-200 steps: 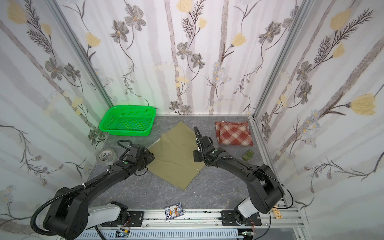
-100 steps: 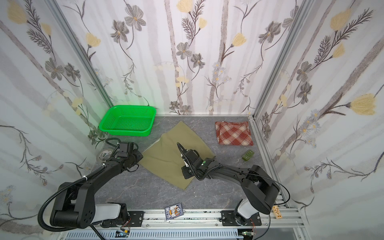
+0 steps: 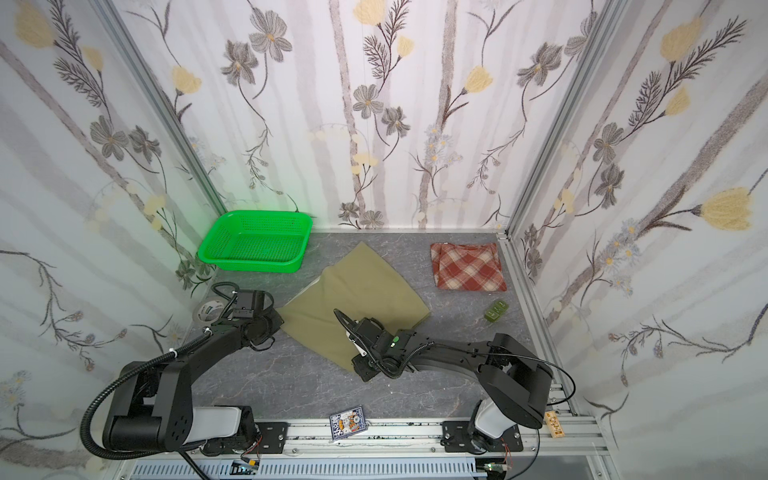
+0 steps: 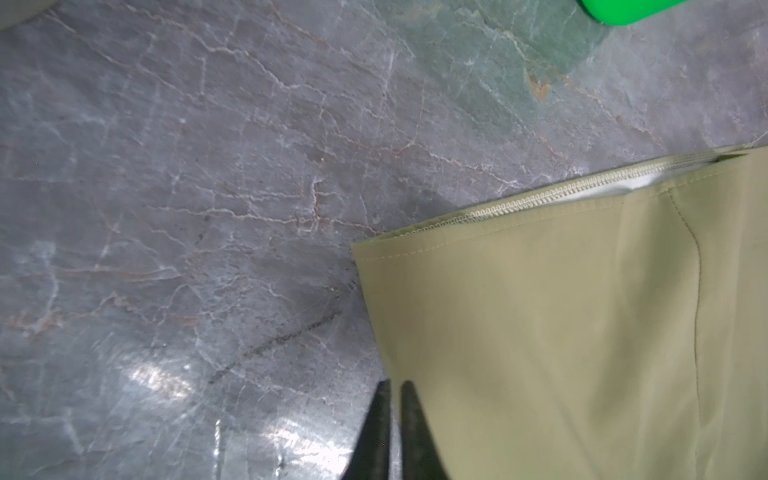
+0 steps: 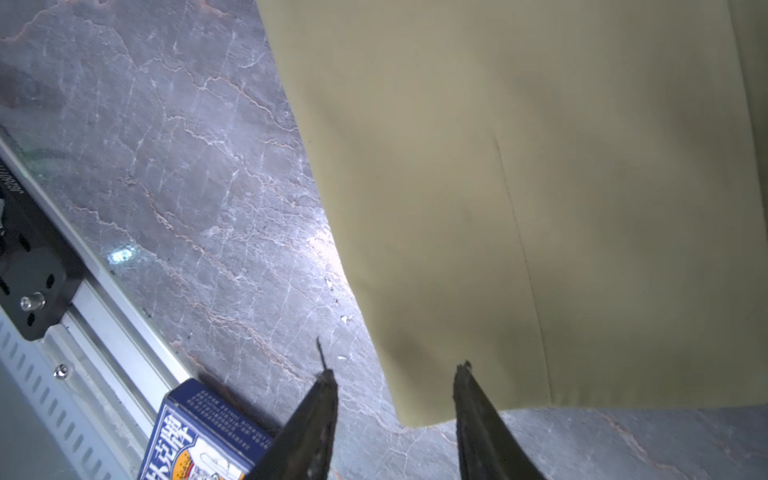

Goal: Fold and stack the skirts

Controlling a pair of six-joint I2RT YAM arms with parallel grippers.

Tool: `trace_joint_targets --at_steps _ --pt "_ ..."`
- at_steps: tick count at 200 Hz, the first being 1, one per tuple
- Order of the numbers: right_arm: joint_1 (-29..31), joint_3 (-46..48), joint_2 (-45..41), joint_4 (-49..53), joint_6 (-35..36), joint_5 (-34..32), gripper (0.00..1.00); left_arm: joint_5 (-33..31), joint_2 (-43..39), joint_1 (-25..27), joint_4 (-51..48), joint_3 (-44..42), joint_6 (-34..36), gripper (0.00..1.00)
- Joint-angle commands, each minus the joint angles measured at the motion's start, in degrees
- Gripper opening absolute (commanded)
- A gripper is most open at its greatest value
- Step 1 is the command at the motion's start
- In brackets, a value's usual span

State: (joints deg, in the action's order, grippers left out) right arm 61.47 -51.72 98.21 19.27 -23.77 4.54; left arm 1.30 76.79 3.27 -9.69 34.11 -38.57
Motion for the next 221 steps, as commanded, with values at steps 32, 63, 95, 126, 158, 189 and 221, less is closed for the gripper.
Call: trace_joint_targets --at_steps 32,63,95,126,158,189,221 --pt "0.4 -0.7 1.1 -2.1 -1.2 2.0 0.45 -1.7 2.6 -0.5 -0.5 0.4 0.7 0.13" --pt "0.7 -0.8 1.2 -1.0 -0.7 1.4 0.45 -2.5 5.9 -0.6 -0.4 1.9 0.7 0.26" --pt "1.0 -0.5 1.0 0.1 -0.4 0.8 0.45 -4.0 5.9 -0.6 -0.4 2.1 0.8 0.41" --pt "1.1 -0.5 1.5 0.2 -0.5 0.7 0.44 -5.0 7.3 -0.7 -0.3 2.8 1.6 0.41" --pt "1.2 -0.9 1.8 0.3 -0.6 0.7 0.43 -5.4 9.8 -0.7 0.3 3.9 2.0 0.38" --pt "1.2 -0.8 1.9 0.2 -1.1 0.7 0.42 -5.0 11.9 -0.7 0.8 4.7 3.2 0.37" --pt "1.5 -0.7 1.4 1.4 -1.2 0.7 0.42 -4.7 13.6 -0.7 1.1 4.8 4.1 0.33"
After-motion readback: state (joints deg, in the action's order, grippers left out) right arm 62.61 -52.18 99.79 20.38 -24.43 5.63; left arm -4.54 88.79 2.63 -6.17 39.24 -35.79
